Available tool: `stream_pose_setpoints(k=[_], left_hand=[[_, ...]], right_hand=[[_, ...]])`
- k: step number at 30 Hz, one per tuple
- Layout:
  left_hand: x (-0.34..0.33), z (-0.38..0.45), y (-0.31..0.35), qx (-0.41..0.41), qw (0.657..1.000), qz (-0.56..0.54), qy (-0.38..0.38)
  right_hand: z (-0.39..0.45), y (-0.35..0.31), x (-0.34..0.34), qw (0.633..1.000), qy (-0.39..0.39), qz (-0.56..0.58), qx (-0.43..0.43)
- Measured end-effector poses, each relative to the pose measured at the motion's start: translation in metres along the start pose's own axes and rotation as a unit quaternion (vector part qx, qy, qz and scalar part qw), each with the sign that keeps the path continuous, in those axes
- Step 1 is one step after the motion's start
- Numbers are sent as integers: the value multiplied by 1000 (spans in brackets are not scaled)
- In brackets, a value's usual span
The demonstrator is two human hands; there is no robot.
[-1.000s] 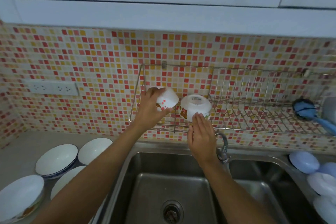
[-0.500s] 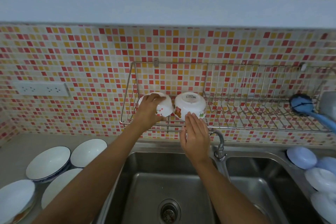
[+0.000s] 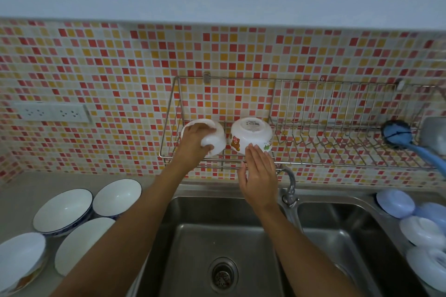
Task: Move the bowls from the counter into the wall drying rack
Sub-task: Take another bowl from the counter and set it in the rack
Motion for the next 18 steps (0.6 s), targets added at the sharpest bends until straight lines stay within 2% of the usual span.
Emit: stream_pose_setpoints(k=[5,8,12,18], left_hand=[[-2,-2,-6,1,1000,-8,-3],[2,-10,-5,10,1000,1,23],[0,-32,-2,-21,996,66,61],[-4,-37,-3,-42,988,138,51]], right_hand=[[-1,2,-3,1000,-13,-1,-6],[-1,2,-4,1000,-15,-9,-7],[-4,0,-4,1000,-3,-1,5],[-5,1,-1,1000,16,0,1]])
Point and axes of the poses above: each hand's wrist, its own z-axis towards the middle knuckle, its own x-axis out of the back of the hand, y = z × x, the point moved 9 cm from there along z, towards the middle knuckle, and after that the axes turned 9 degrees about -y, right-handed, at the moved point
